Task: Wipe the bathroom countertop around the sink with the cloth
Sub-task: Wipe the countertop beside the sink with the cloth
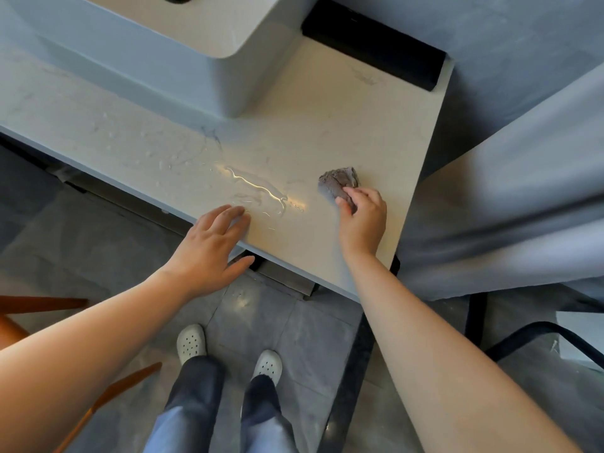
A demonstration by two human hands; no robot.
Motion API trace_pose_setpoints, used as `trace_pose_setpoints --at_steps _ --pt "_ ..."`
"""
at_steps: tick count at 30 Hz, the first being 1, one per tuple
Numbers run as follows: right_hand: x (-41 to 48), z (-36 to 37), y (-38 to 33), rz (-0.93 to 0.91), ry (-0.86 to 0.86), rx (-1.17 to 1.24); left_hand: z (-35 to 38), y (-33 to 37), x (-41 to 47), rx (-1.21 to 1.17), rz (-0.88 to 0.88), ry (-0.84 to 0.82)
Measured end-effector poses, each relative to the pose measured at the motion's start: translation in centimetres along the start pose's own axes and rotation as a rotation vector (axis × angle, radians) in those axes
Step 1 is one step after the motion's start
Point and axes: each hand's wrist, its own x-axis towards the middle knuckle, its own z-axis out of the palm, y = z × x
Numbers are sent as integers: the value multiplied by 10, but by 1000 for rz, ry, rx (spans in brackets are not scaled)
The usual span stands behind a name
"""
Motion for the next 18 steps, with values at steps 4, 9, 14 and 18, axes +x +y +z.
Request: trace_pose_setpoints --at_steps 4,9,14,18 --pt "-19 23 -10 -56 53 -7 -6 -6 -2 -82 -5 32" --pt "-53 32 -22 -127 34 7 -15 -25 -8 -77 -57 94" --pt "-93 34 -39 -175 -79 26 -18 -50 -11 -42 -151 109" --pt "-107 23 -49 -176 -256 134 -20 -66 -11 -7 -182 102"
